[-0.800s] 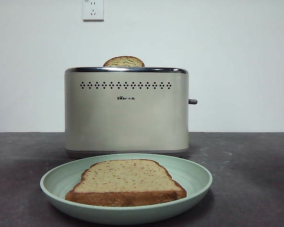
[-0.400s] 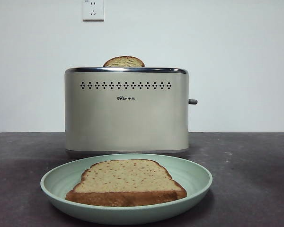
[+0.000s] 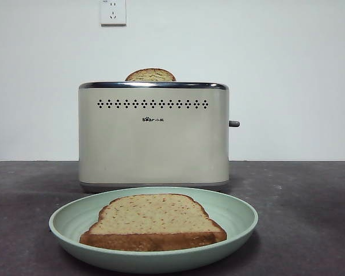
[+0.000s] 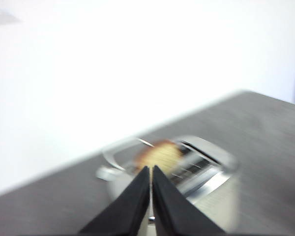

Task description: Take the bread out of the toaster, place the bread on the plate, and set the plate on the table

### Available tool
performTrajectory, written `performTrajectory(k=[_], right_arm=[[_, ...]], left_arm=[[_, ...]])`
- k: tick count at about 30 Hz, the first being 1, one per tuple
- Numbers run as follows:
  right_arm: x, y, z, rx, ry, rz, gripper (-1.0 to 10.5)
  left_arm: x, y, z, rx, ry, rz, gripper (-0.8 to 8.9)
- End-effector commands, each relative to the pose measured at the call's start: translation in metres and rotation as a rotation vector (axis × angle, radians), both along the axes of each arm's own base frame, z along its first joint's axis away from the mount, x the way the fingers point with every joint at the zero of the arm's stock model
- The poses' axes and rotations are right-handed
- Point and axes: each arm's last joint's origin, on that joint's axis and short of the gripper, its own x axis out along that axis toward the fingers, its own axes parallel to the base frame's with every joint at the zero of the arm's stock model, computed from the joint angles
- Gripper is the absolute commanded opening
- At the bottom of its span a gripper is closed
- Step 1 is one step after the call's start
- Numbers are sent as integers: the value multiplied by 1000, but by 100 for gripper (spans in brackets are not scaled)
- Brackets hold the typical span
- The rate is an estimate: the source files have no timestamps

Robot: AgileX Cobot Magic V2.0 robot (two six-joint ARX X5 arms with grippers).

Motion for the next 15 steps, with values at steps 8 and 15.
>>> performTrajectory(k=[8, 15], right_arm=[[0, 1, 4, 10, -14, 9, 5], [0, 1, 4, 10, -14, 9, 5]], left_arm=[[-4, 15, -95, -17, -121, 236, 8], [-2, 19, -165, -78, -22, 355, 8]])
